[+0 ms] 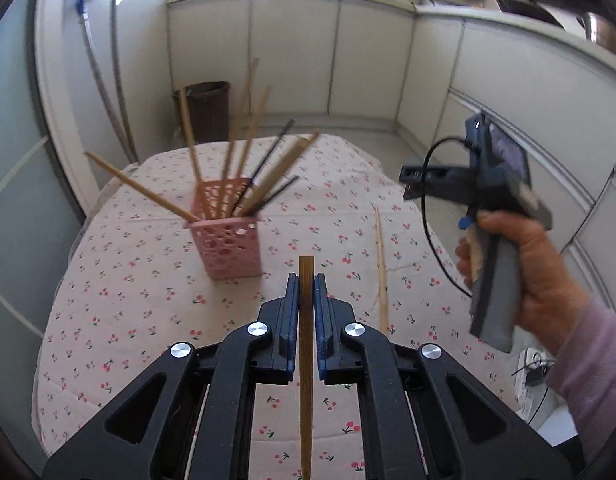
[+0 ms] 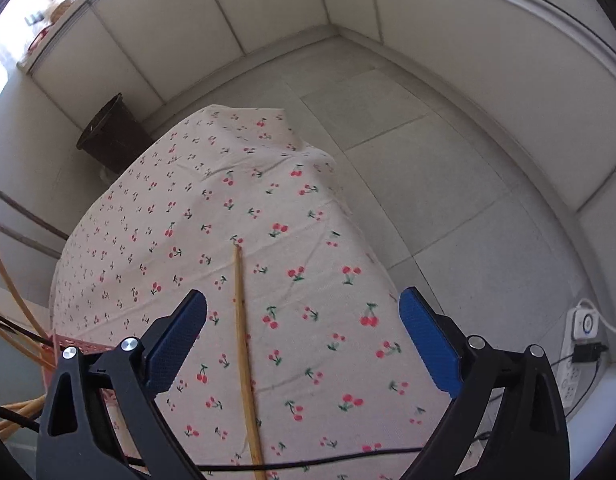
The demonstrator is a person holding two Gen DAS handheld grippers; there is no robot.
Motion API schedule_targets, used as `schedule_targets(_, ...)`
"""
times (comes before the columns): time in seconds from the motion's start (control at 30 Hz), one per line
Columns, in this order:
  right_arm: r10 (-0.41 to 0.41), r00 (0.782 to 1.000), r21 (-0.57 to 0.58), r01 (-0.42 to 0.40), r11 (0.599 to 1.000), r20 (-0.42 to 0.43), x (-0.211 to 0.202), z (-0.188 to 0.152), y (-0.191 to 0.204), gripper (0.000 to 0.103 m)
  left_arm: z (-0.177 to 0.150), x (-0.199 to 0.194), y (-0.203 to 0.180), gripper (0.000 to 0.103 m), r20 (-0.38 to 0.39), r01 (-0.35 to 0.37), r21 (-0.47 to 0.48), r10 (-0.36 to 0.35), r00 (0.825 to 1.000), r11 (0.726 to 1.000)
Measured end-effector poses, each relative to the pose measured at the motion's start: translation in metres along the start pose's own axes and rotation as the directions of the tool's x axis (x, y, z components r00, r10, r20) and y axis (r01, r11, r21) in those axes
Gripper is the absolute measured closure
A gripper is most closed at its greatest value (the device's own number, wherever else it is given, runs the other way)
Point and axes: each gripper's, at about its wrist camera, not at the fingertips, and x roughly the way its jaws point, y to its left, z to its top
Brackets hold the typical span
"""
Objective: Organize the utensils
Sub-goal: 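Close the right tool on the last wooden chopstick and lift it, then carry both chopsticks over the pink basket and open both tools to drop them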
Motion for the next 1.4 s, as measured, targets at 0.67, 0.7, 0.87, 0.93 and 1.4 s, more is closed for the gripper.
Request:
schedule_targets(0.67, -0.047, 0.998, -0.156, 0.040, 0.987, -0.039, 0.067, 0.006, 0.047, 0.097, 0.010, -0.052, 0.035, 0.096, 0.141, 0.043, -0.055, -0.035, 0.989, 0.998)
schedule_targets(0.7, -0.017, 0.998, -0.138, 0.010, 0.990, -0.052, 0.064, 0.006, 0.044, 0.098, 0.010, -0.051, 0.035, 0.096, 0.132, 0.045, -0.060, -0.037, 0.991, 0.997)
schedule_targets(0.87, 0.092, 0.995, -0.093, -0.094, 0.991, -0.027, 0.034, 0.006, 0.030, 0.098, 0.012, -0.053, 0.042, 0.096, 0.122, 0.069, -0.096, -0.057, 0.991, 0.993)
schedule_targets(0.93, 0.108, 0.994, -0.112, -0.108, 0.988, -0.001, 0.014, 0.005, 0.028, 0.098, 0.015, -0.058, 0.043, 0.096, 0.130, 0.090, -0.114, -0.075, 0.989, 0.989)
schedule_targets(1.4, 0.228, 0.965, -0.238, -0.193, 0.952, 0.129, -0.117, -0.024, 0.028, 0.098, 0.018, -0.072, 0.051, 0.096, 0.164, 0.070, -0.130, -0.048, 0.985, 0.989)
